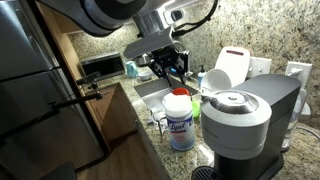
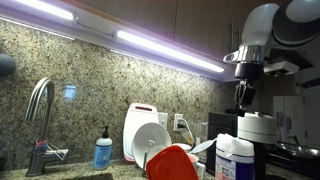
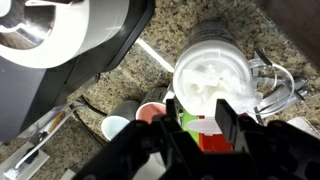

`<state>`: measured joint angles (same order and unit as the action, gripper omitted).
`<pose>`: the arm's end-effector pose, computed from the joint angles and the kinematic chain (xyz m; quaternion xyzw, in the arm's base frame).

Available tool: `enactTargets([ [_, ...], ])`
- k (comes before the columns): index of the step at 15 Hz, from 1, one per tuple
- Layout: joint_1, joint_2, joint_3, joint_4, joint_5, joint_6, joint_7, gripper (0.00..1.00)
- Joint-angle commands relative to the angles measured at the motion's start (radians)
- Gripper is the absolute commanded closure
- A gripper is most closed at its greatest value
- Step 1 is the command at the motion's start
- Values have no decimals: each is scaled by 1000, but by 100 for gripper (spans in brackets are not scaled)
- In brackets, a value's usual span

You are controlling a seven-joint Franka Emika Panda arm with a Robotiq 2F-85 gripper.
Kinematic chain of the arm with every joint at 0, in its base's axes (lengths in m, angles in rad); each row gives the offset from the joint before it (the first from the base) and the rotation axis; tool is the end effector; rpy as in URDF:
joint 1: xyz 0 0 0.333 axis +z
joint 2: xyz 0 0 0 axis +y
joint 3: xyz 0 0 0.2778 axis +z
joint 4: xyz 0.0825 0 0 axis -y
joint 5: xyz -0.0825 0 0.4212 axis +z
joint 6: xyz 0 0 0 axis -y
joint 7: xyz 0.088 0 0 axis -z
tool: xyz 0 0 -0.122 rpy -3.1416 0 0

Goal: Place the Lysol wipe on top of the Lysol container

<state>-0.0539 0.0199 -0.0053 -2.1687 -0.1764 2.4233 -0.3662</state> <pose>0.5920 -0.0376 0.3344 0.9686 0.2096 0.1002 0.0885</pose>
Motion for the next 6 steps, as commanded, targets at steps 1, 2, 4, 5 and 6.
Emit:
enactTargets([
  [1,9,-10,-8,-10,1,1,0,53],
  [2,9,-16,-9,-16,1,2,0,53],
  [4,9,-17,-9,-18,1,2,0,53],
  [5,9,-17,-9,-19,1,2,0,53],
  [6,9,-17,-9,-19,1,2,0,53],
])
